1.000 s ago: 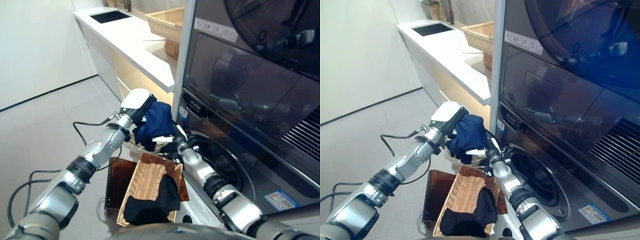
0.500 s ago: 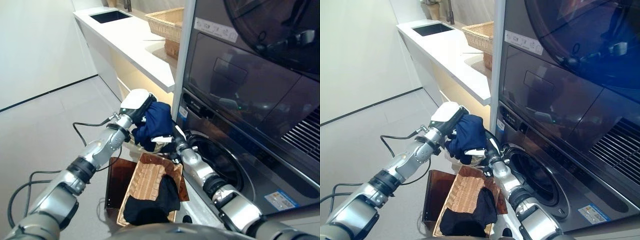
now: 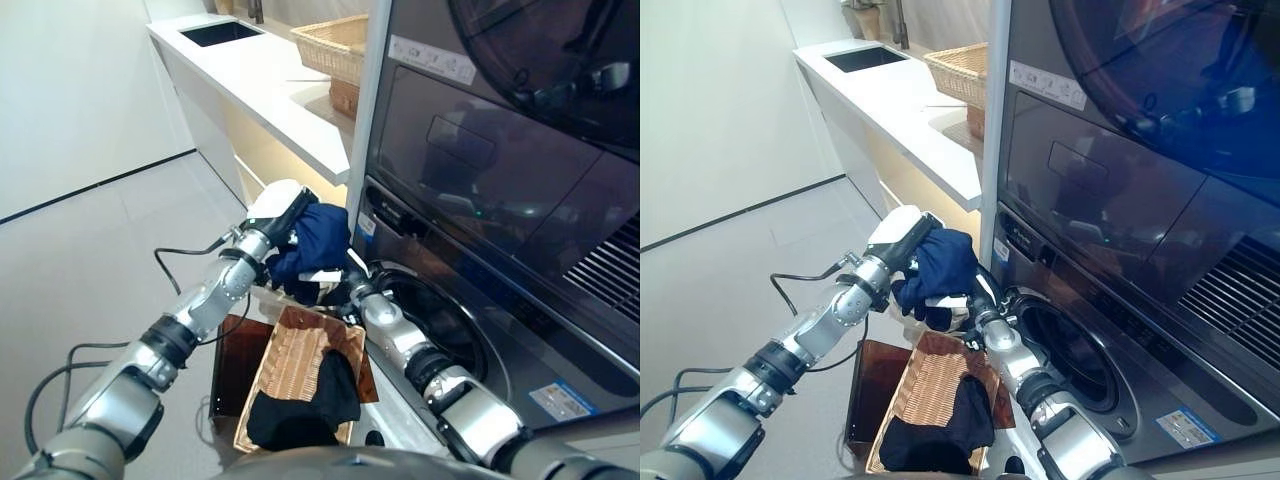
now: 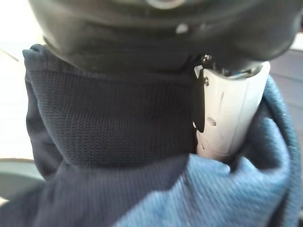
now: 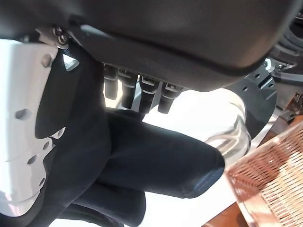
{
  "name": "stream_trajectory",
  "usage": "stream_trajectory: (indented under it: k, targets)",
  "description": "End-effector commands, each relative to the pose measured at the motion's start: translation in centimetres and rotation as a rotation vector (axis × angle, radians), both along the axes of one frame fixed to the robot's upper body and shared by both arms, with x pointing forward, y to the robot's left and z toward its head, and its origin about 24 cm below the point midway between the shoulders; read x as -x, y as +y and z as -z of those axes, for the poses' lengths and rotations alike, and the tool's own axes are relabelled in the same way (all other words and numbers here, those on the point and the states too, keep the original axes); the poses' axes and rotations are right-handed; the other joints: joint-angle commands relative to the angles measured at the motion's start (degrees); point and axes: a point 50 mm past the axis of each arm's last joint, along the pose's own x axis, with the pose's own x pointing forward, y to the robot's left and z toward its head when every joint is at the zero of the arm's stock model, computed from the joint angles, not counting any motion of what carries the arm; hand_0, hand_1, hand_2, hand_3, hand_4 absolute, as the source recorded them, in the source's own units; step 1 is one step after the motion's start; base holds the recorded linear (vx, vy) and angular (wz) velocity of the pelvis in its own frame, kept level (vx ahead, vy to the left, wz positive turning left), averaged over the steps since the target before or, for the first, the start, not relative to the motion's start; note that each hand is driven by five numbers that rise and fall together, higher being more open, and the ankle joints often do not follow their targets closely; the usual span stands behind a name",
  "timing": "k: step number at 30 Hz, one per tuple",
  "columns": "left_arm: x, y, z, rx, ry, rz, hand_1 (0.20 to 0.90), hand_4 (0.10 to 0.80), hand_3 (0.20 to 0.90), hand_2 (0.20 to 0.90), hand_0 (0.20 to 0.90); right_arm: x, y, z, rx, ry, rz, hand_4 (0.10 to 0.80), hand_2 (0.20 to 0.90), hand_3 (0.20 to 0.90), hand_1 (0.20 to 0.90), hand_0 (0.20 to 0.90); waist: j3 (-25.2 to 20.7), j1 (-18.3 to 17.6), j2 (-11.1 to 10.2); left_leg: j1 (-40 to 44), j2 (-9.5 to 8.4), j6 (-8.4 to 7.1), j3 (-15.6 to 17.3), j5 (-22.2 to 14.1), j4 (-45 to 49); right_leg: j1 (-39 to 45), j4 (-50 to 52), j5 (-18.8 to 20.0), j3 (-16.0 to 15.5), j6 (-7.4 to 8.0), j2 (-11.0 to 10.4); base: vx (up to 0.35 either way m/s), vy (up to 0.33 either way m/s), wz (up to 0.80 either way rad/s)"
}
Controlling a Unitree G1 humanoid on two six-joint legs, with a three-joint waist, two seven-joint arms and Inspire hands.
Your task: Pick up the clothes and place them into the washing machine
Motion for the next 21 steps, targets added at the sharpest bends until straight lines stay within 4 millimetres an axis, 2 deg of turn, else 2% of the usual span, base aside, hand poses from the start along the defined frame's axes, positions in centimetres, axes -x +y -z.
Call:
stream_trajectory:
  k: [1, 7, 15, 16, 17, 18, 19, 21]
  targets:
    - [-0.8, -1.1, -5.5, 0.228, -0.173, 0.057, 0.200, 0.300, 0.200, 0.200, 0.200, -3.6, 3.2, -6.5, -0.186, -0.239, -0.025, 0.800, 0.900, 0.900, 0.900, 0.900, -6.1, 1.3, -1.2, 0.2, -0.61, -2.15, 0.3, -3.6, 0.2, -1.0, 5.0, -4.8, 0.0, 1.86, -3.0, 0.000, 0.000, 0.00]
    - [-0.6, -1.0, -5.1, 0.332, -0.110, 0.061, 0.200, 0.300, 0.200, 0.200, 0.200, -3.4, 3.4, -6.7, -0.227, -0.241, -0.034, 0.800, 0.900, 0.900, 0.900, 0.900, -6.1, 1.2, -1.1, 0.3, -0.61, -2.12, 0.4, -3.5, 0.2, -1.0, 5.0, -4.8, 0.0, 1.85, -3.0, 0.000, 0.000, 0.00]
    - [-0.2, -0.5, -5.0, 0.379, -0.083, 0.061, 0.200, 0.300, 0.200, 0.200, 0.200, -2.8, 3.3, -7.0, -0.269, -0.266, -0.049, 0.800, 0.900, 0.900, 0.900, 0.900, -5.9, 1.0, -1.1, 0.4, -0.64, -2.15, 0.4, -3.5, 0.2, -0.9, 5.0, -4.8, -0.1, 1.80, -3.0, 0.000, 0.000, 0.00]
    - [-0.2, -0.5, -4.9, 0.381, -0.082, 0.060, 0.200, 0.300, 0.200, 0.200, 0.200, -2.7, 3.2, -7.0, -0.269, -0.268, -0.053, 0.553, 0.554, 0.554, 0.554, 0.554, -5.9, 0.9, -1.1, 0.3, -0.64, -2.16, 0.5, -3.5, 0.2, -0.9, 5.1, -4.7, -0.1, 1.80, -3.0, 0.000, 0.000, 0.00]
    - [-0.2, -0.5, -5.0, 0.375, -0.085, 0.061, 0.200, 0.300, 0.200, 0.200, 0.200, -2.7, 3.2, -7.0, -0.273, -0.272, -0.056, 0.447, 0.406, 0.406, 0.406, 0.406, -5.9, 0.8, -1.1, 0.4, -0.64, -2.14, 0.5, -3.5, 0.2, -0.9, 5.1, -4.7, -0.1, 1.81, -3.0, 0.000, 0.000, 0.00]
    - [-0.2, -0.5, -5.0, 0.375, -0.085, 0.061, 0.200, 0.300, 0.200, 0.200, 0.200, -2.7, 3.2, -7.0, -0.273, -0.272, -0.056, 0.447, 0.406, 0.406, 0.406, 0.406, -5.9, 0.8, -1.1, 0.4, -0.64, -2.14, 0.5, -3.5, 0.2, -0.9, 5.1, -4.7, -0.1, 1.81, -3.0, 0.000, 0.000, 0.00]
    - [-0.1, -0.4, -5.0, 0.371, -0.087, 0.061, 0.200, 0.300, 0.200, 0.200, 0.200, -2.5, 3.0, -7.1, -0.272, -0.281, -0.063, 0.300, 0.200, 0.200, 0.200, 0.200, -5.9, 0.7, -1.1, 0.3, -0.63, -2.14, 0.5, -3.5, 0.2, -1.0, 5.1, -4.7, -0.1, 1.81, -3.0, 0.000, 0.000, 0.00]
    - [-0.2, -0.3, -4.9, 0.372, -0.085, 0.056, 0.200, 0.300, 0.200, 0.200, 0.200, -2.4, 2.7, -7.1, -0.264, -0.291, -0.062, 0.300, 0.200, 0.200, 0.200, 0.200, -5.9, 0.6, -1.1, 0.3, -0.63, -2.15, 0.5, -3.5, 0.2, -1.1, 5.1, -4.7, -0.1, 1.82, -3.0, 0.000, 0.000, 0.00]
